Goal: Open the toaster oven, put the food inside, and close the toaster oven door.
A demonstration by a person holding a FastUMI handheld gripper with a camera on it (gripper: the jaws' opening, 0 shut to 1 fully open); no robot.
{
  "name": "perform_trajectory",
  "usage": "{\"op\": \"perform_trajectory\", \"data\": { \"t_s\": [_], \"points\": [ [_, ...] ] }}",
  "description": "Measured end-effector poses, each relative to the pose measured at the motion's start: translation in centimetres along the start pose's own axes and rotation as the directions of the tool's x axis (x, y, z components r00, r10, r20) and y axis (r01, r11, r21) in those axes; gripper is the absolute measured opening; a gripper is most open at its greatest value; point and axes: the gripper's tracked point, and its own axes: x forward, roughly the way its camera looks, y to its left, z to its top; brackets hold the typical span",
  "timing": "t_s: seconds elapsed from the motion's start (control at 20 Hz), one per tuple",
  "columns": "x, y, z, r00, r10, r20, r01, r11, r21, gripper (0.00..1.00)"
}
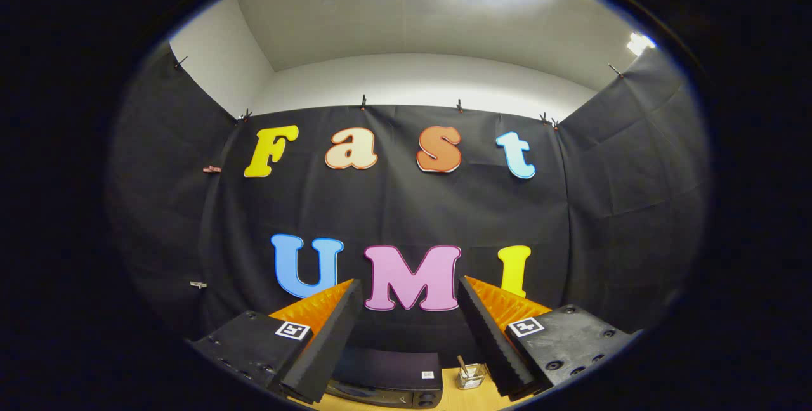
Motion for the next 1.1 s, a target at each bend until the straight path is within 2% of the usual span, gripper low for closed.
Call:
{"op": "perform_trajectory", "data": {
  "t_s": [0.3, 0.65, 0.85, 0.95, 1.1],
  "points": [
    [0.8, 1.4, -8.5, 0.982, 0.032, -0.184, -0.030, 0.999, 0.011, 0.97],
    [2.8, 4.5, -17.4, 0.951, 0.040, -0.307, -0.024, 0.998, 0.056, 0.98],
    [3.6, 6.8, -24.0, 0.908, 0.044, -0.417, -0.032, 0.999, 0.036, 0.98],
    [4.0, 7.9, -26.3, 0.897, 0.052, -0.439, -0.046, 0.999, 0.025, 0.98],
    [4.1, 9.5, -30.5, 0.867, 0.055, -0.495, -0.027, 0.998, 0.064, 0.98]
  ]
}}
